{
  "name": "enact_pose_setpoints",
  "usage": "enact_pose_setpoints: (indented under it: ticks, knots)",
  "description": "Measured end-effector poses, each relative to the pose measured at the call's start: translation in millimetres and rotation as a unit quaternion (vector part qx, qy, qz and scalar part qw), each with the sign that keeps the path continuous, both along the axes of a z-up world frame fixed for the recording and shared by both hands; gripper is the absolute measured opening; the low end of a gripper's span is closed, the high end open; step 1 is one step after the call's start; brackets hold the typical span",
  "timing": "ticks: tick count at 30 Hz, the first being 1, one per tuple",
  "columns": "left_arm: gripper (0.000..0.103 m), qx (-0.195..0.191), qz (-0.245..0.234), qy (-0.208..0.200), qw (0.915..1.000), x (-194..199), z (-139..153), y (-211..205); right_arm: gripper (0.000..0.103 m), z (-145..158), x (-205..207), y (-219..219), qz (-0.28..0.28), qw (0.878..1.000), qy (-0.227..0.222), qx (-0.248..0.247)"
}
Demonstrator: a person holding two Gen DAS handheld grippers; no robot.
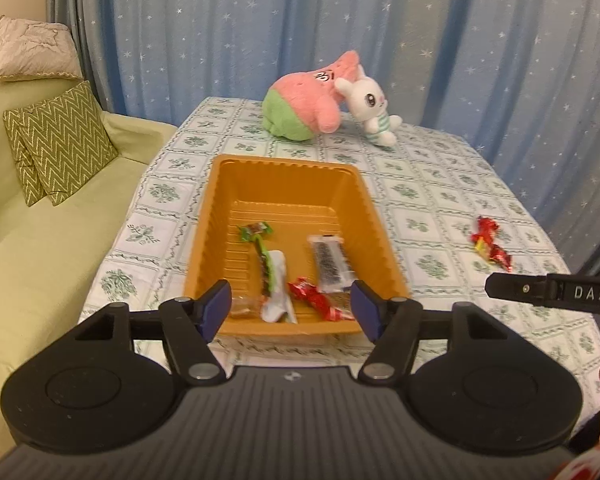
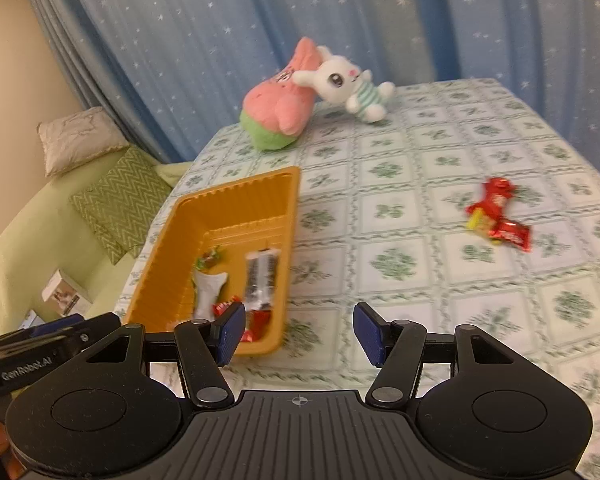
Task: Organize snacks
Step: 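Move both open tools back toward the red candies on the table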
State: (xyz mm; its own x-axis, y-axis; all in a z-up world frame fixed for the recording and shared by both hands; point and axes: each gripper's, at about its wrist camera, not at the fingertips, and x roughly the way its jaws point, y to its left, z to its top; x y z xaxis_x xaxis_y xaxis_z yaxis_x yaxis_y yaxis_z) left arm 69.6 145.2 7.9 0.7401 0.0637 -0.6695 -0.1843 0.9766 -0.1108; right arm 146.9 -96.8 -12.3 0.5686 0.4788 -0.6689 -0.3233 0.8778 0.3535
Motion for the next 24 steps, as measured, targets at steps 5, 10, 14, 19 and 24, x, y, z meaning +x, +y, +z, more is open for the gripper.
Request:
enact_pose_setpoints:
  ticks: [5,10,14,19,24]
  knots:
    - [0.073,0.002,-0.009,-0.005,0.9999,-14,8,-22,0.06,6,-20,-24,-0.012,1.0,-0.011,-0.008]
    - [0.077,0.004,-0.023,-0.004,0.9997,-22,10,-42,0.06,8,-37,-43,-0.024,0.999,-0.024,-0.03]
    - [0.079,0.002,-0.03,-0.003,0.9995,-24,9,-55,0.061,10,-46,-59,-0.038,0.998,-0.034,-0.04]
    - [0.083,-0.005,-0.043,-0.014,0.999,-25,12,-71,0.061,10,-51,-82,-0.061,0.997,-0.032,-0.045]
    - [0.083,-0.004,-0.064,-0.011,0.9979,-18,12,-91,0.062,10,-55,-105,-0.09,0.995,-0.028,-0.045]
